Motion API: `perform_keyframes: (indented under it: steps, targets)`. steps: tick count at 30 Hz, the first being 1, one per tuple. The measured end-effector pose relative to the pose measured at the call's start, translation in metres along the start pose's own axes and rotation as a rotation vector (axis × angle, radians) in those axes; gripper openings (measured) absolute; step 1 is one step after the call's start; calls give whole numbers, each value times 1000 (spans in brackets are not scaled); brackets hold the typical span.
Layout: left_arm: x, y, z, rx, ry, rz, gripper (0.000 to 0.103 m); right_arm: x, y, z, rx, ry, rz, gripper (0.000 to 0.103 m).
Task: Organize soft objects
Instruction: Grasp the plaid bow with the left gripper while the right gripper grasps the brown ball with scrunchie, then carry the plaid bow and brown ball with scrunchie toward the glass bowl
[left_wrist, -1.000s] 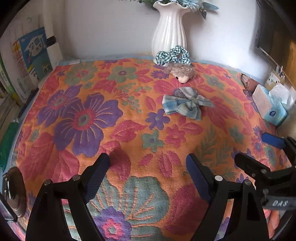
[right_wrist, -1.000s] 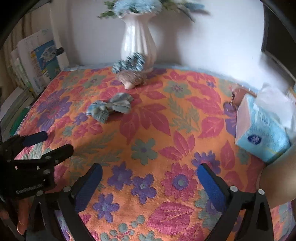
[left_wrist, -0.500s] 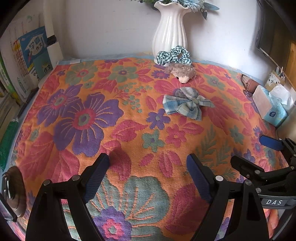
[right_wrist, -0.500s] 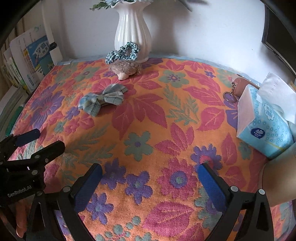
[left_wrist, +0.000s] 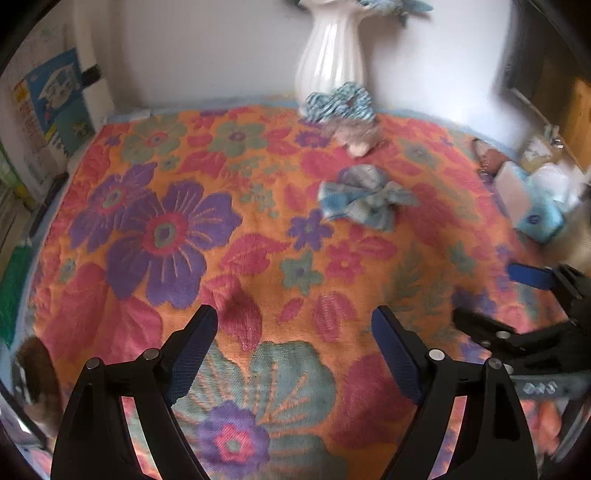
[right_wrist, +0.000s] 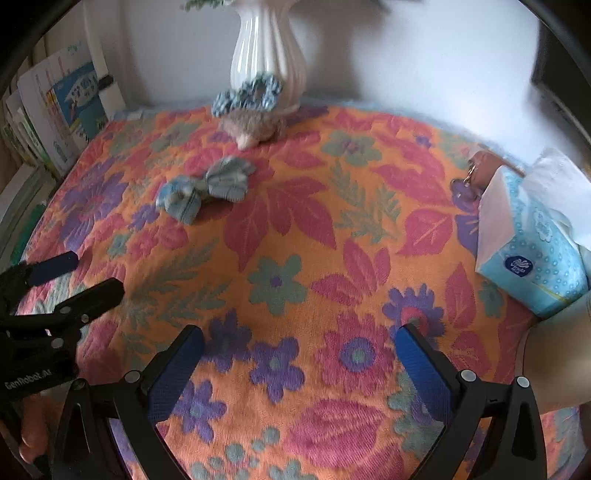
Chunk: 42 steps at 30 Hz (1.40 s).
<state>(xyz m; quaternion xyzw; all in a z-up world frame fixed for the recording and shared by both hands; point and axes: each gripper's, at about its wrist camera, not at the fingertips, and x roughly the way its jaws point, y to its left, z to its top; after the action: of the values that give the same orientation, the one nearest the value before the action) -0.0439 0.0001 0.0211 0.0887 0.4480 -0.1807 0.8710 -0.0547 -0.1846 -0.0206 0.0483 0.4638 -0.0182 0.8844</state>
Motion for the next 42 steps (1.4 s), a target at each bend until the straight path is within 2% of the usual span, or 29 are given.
perform_keyframes:
  steps: [2, 3, 5, 7, 8, 10, 12, 15, 18, 19, 20, 21, 23, 26, 30, 35, 42]
  targets:
    - [-17, -1, 8, 33, -38, -30, 85, 1, -4, 13, -5, 102, 42, 103]
    - [-28, -5, 16, 66, -72, -35, 85, -2, -7, 21, 16, 112, 86, 103]
    - [-37, -12, 29, 125, -104, -33, 85, -12, -16, 44, 66, 62, 171, 103]
    - [-35, -19, 42, 187, -151, -15, 85, -17, -20, 68, 94, -2, 190, 103]
    - [-28, -21, 47, 207, -155, -32, 85, -18, -21, 82, 103, -40, 192, 103]
    - [-4, -17, 58, 200, -116, -121, 85, -13, -22, 104, 113, -111, 221, 103]
    - [22, -17, 65, 179, -72, -147, 84, 2, -23, 122, 138, -132, 263, 103]
    - [43, -18, 73, 166, -68, -161, 73, 35, -15, 143, 142, -108, 288, 100]
    - [56, -18, 75, 142, -43, -192, 62, 59, 0, 156, 98, -107, 248, 83]
    - [56, -19, 74, 150, -41, -200, 51, 67, 3, 158, 92, -102, 244, 74]
    - [54, -21, 72, 164, -54, -202, 46, 71, 3, 158, 91, -100, 246, 65]
    - [52, -24, 71, 179, -60, -217, 44, 76, 4, 157, 88, -106, 245, 60]
    - [49, -31, 67, 211, -79, -199, 27, 76, 9, 154, 65, -142, 207, 53]
    - [43, -42, 61, 266, -102, -213, 23, 65, 18, 149, 15, -189, 180, 51]
    - [32, -41, 53, 255, -123, -240, 21, 49, 17, 135, 29, -235, 210, 51]
    - [12, -34, 35, 208, -139, -253, 21, 26, 5, 105, 88, -258, 201, 51]
    - [-21, -31, -14, 191, -140, -248, 21, -8, -2, 30, 106, -237, 170, 51]
